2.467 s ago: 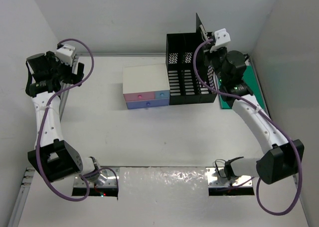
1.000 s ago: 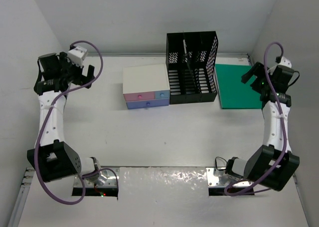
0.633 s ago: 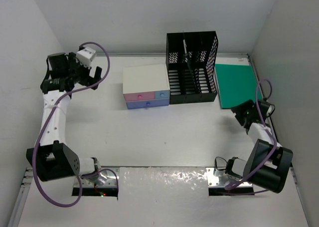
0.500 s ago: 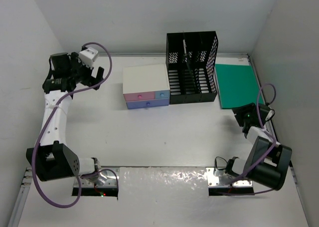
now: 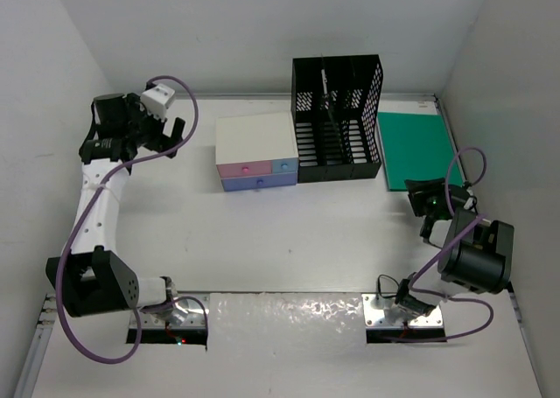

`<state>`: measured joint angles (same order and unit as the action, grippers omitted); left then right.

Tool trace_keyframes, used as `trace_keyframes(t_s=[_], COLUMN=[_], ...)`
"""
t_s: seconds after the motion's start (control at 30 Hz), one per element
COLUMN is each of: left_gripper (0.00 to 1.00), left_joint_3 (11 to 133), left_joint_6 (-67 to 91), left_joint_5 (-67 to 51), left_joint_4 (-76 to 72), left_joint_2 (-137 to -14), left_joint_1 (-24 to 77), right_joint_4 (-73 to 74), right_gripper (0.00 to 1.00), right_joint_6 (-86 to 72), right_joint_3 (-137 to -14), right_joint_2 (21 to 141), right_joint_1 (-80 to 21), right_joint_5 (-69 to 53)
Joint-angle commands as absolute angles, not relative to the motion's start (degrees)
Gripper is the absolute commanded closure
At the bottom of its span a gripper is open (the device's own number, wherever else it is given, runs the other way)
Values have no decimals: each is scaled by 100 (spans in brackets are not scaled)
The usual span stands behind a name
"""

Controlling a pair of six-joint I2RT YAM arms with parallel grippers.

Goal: Organize the desk

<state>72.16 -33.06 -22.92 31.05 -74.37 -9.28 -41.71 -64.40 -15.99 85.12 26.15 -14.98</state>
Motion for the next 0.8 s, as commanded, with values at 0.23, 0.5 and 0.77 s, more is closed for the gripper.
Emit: trace_keyframes(t_s=[0.23, 0.5, 0.77], left_gripper=[0, 0, 0], left_joint_3=[7444, 7559, 7576], left_joint_6=[-3085, -3067, -3059], left_joint_5=[-2048, -1890, -1767], left_joint_4=[2856, 2874, 2874], left_joint_2=[-7515, -7567, -7629], left_joint_1=[-598, -519, -413], right_joint_4=[-5272, -6451, -7109], right_gripper=[54, 59, 70], right_joint_6=[-6697, -6891, -6917], right_joint_3=[-1828, -1767, -1740], right_joint_2=[9701, 10406, 10713], right_joint_1=[2628, 2619, 2619], right_joint_5=[-1582, -1696, -1714])
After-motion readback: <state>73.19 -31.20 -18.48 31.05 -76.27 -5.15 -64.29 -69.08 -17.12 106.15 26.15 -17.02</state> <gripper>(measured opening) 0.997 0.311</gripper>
